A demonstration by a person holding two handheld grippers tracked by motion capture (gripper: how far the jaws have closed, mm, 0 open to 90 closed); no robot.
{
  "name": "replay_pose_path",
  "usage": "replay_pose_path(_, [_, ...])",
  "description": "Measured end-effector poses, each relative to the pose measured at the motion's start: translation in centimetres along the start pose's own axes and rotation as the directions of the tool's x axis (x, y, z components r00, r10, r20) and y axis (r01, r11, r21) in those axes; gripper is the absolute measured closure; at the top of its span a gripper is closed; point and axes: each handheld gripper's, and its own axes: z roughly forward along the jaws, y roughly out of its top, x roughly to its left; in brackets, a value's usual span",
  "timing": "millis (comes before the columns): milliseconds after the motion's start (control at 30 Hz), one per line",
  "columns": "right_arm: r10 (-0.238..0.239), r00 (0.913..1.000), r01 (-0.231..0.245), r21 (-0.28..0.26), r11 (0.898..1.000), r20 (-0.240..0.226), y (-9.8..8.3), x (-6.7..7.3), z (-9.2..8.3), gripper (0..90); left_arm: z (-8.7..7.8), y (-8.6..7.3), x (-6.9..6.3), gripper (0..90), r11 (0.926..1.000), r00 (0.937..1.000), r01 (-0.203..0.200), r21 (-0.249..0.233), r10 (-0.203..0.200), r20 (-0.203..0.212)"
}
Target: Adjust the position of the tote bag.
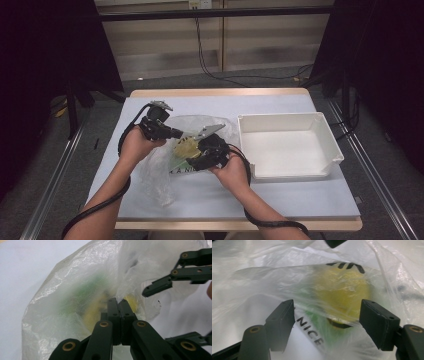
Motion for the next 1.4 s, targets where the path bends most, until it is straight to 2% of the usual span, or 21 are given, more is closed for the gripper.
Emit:
replay_pose_path(67, [0.008, 0.9997, -0.008, 0.003, 1.000, 0.022, 0.2, -0.2, 0.5, 25.1, 0.1, -0.1, -0.1, 89.8, 0.9998, 0.9998, 0.018, -0.009, -0.018, 0.001])
replay_pose_path(100, [0.021, 0.9994, -0.021, -0.001, 1.000, 0.028, 0.2, -0.3, 0.7, 24.9, -0.1, -0.1, 0.3, 89.8, 0.9993, 0.9996, -0.027, 0.024, 0.027, 0.004])
replay_pose_path(200, [0.043, 0.9979, -0.044, 0.012, 0.999, 0.048, 0.4, -0.6, 1.3, 23.2, 0.0, -0.2, 0.5, 89.8, 0.9987, 0.9993, -0.036, 0.035, 0.036, 0.010])
replay_pose_path(267, [0.060, 0.9967, -0.061, 0.010, 0.998, 0.055, 0.4, -0.8, 1.8, 23.0, 0.3, -0.3, 0.4, 89.8, 0.9996, 0.9998, -0.017, 0.024, 0.017, 0.008])
replay_pose_path(300, [0.059, 0.9955, -0.060, 0.021, 0.998, 0.074, 0.4, -0.8, 2.0, 23.0, 0.3, -0.3, 0.4, 89.8, 0.9990, 0.9996, -0.026, 0.037, 0.025, 0.013])
replay_pose_path(367, [0.054, 0.9946, -0.056, 0.019, 0.998, 0.089, 0.4, -0.9, 2.5, 24.6, 0.5, -0.5, 0.1, 89.7, 0.9998, 0.9998, 0.018, 0.002, -0.018, 0.010])
replay_pose_path(433, [0.069, 0.9933, -0.072, 0.028, 0.997, 0.093, 0.3, -1.1, 3.2, 25.7, 0.5, -0.5, 0.2, 89.7, 0.9997, 0.9998, 0.018, 0.018, -0.018, 0.013])
replay_pose_path(633, [0.110, 0.9885, -0.115, 0.048, 0.992, 0.104, 0.0, -1.3, 4.5, 36.7, 0.6, -0.6, 0.1, 89.7, 0.9995, 0.9997, 0.020, 0.023, -0.020, 0.011])
replay_pose_path(667, [0.109, 0.9882, -0.115, 0.046, 0.992, 0.107, -0.1, -1.3, 4.6, 38.6, 0.4, -0.5, 0.3, 89.8, 0.9980, 0.9996, -0.028, 0.057, 0.027, 0.012])
replay_pose_path(800, [0.103, 0.9877, -0.114, 0.086, 0.990, 0.117, -0.3, -1.3, 5.0, 54.2, 0.3, -0.4, 0.3, 89.8, 0.9988, 0.9998, -0.018, 0.045, 0.018, 0.012])
replay_pose_path(833, [0.103, 0.9877, -0.114, 0.086, 0.990, 0.117, -0.3, -1.3, 5.0, 54.2, 0.3, -0.4, 0.3, 89.8, 0.9988, 0.9998, -0.018, 0.045, 0.018, 0.012])
replay_pose_path(867, [0.087, 0.9894, -0.099, 0.105, 0.990, 0.116, -0.5, -1.3, 5.2, 63.7, 0.5, -0.4, 0.0, 89.7, 0.9997, 1.0000, 0.003, 0.023, -0.003, 0.004])
replay_pose_path(933, [0.107, 0.9891, -0.118, 0.110, 0.987, 0.101, -0.5, -1.4, 5.2, 71.2, 0.5, -0.4, 0.0, 89.8, 0.9997, 1.0000, -0.001, 0.023, 0.001, 0.006])
replay_pose_path(967, [0.090, 0.9918, -0.100, 0.112, 0.989, 0.090, -0.6, -1.6, 5.2, 78.5, 0.5, -0.4, 0.1, 89.7, 0.9984, 0.9995, -0.029, 0.047, 0.029, 0.008])
replay_pose_path(1033, [0.099, 0.9922, -0.108, 0.120, 0.987, 0.075, -0.6, -1.7, 5.1, 86.4, 0.6, -0.4, 0.1, 89.7, 0.9998, 1.0000, -0.001, 0.022, 0.001, 0.001])
replay_pose_path(1067, [0.106, 0.9920, -0.114, 0.123, 0.986, 0.070, -0.7, -1.7, 5.0, 90.0, 0.6, -0.3, 0.3, 89.8, 0.9996, 0.9999, -0.011, 0.027, 0.012, -0.004])
replay_pose_path(1133, [0.108, 0.9932, -0.113, 0.125, 0.986, 0.043, -0.9, -1.8, 4.9, 90.0, 0.6, -0.2, 0.6, 89.8, 0.9992, 0.9997, -0.021, 0.035, 0.021, -0.012])
replay_pose_path(1167, [0.109, 0.9936, -0.112, 0.128, 0.985, 0.030, -1.0, -1.7, 4.7, 90.0, 0.7, -0.2, 0.6, 89.8, 0.9999, 0.9998, 0.008, 0.013, -0.007, -0.018])
replay_pose_path(1200, [0.103, 0.9945, -0.104, 0.129, 0.986, 0.019, -1.0, -1.7, 4.5, 90.0, 0.5, -0.1, 0.9, 89.8, 0.9994, 0.9998, -0.014, 0.032, 0.014, -0.017])
replay_pose_path(1300, [0.087, 0.9962, -0.086, 0.134, 0.987, 0.000, -1.4, -1.2, 3.8, 90.0, 0.5, 0.1, 1.6, 89.8, 0.9992, 0.9993, -0.019, 0.035, 0.021, -0.031])
replay_pose_path(1400, [0.074, 0.9969, -0.070, 0.131, 0.989, -0.028, -1.9, -0.8, 3.1, 90.0, 0.8, 0.2, 1.9, 89.8, 0.9998, 0.9995, 0.003, 0.018, -0.003, -0.032])
